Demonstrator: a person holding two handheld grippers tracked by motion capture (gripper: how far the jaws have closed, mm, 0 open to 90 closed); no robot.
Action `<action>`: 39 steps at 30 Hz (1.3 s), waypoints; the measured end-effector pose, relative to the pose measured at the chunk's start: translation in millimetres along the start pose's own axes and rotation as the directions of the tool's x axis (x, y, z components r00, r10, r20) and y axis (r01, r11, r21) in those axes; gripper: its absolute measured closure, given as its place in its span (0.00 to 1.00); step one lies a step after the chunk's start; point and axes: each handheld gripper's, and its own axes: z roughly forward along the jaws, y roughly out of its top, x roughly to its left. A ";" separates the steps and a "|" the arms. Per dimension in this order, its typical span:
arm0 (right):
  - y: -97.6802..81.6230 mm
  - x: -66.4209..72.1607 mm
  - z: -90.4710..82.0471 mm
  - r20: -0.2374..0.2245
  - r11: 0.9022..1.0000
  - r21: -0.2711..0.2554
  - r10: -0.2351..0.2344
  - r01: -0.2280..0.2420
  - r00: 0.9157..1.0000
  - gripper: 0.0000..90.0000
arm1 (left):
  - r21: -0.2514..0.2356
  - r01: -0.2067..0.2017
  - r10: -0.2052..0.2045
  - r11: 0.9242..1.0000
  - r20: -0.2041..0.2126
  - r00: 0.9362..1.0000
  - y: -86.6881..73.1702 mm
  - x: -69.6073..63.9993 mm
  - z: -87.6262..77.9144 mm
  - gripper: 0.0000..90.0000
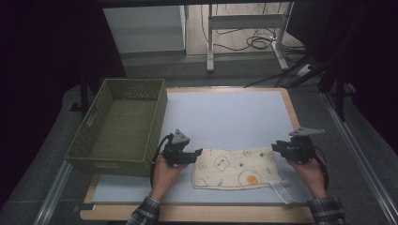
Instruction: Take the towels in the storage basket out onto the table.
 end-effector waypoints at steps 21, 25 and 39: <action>-0.5 1.9 29.9 -0.008 0.995 0.086 -0.044 0.045 0.999 0.97 | 0.063 -0.051 0.046 0.997 0.074 0.996 -6.6 -0.3 23.8 0.95; 10.6 -3.4 33.0 0.016 0.997 0.055 -0.047 0.046 0.999 0.97 | 0.037 -0.025 0.023 0.999 0.051 0.998 -7.3 6.1 20.1 0.95; 18.1 27.4 21.6 -0.046 0.995 0.028 -0.097 0.098 0.994 0.76 | 0.089 0.013 -0.019 0.996 0.062 0.998 -7.8 18.8 23.1 0.66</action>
